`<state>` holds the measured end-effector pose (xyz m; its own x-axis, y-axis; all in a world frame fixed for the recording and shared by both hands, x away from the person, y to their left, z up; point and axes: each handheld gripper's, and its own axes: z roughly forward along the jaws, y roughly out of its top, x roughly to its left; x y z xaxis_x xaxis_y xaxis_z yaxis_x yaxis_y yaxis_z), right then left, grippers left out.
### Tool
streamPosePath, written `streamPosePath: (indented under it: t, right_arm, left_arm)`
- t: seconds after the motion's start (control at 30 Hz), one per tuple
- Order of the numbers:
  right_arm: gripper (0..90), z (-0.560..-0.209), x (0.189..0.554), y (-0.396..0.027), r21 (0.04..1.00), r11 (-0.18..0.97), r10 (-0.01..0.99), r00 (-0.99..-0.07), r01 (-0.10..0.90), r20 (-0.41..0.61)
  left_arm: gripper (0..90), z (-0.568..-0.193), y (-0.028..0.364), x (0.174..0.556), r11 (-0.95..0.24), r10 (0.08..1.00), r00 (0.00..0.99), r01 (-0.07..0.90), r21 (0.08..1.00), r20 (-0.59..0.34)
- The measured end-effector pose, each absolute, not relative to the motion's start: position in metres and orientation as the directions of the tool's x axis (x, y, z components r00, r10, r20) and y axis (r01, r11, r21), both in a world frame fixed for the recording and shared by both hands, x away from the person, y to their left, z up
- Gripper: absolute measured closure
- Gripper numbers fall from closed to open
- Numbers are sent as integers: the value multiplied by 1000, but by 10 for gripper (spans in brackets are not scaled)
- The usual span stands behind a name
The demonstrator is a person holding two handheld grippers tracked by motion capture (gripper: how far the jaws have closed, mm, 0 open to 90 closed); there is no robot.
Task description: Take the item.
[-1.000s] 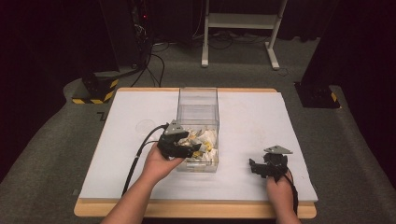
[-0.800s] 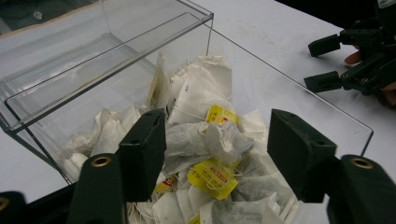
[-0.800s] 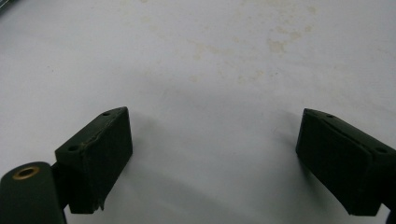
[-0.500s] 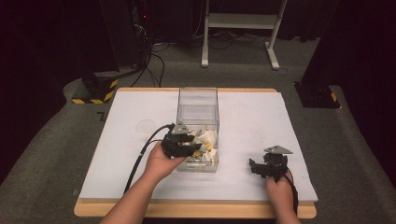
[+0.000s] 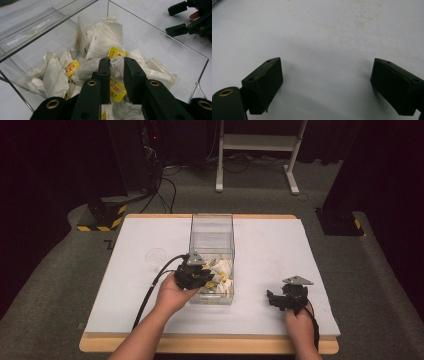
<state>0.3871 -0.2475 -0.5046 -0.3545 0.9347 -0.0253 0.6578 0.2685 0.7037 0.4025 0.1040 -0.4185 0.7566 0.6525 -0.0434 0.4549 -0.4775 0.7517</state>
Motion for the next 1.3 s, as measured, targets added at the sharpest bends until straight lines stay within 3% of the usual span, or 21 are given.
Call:
streamPosePath:
  t: [0.1, 0.27, 1.3]
  right_arm:
    - [106, -505, 387, -247, 704, 268, 935, -355, 658, -25]
    - [106, -505, 387, -248, 704, 269, 935, -355, 658, -25]
    - [107, -505, 387, -247, 704, 270, 934, -356, 657, -27]
  left_arm:
    - [850, -418, 105, 402, -482, 645, 763, 454, 750, -47]
    - [873, -419, 106, 402, -478, 638, 768, 450, 755, -53]
    - [883, -415, 139, 383, -305, 644, 756, 395, 866, -118]
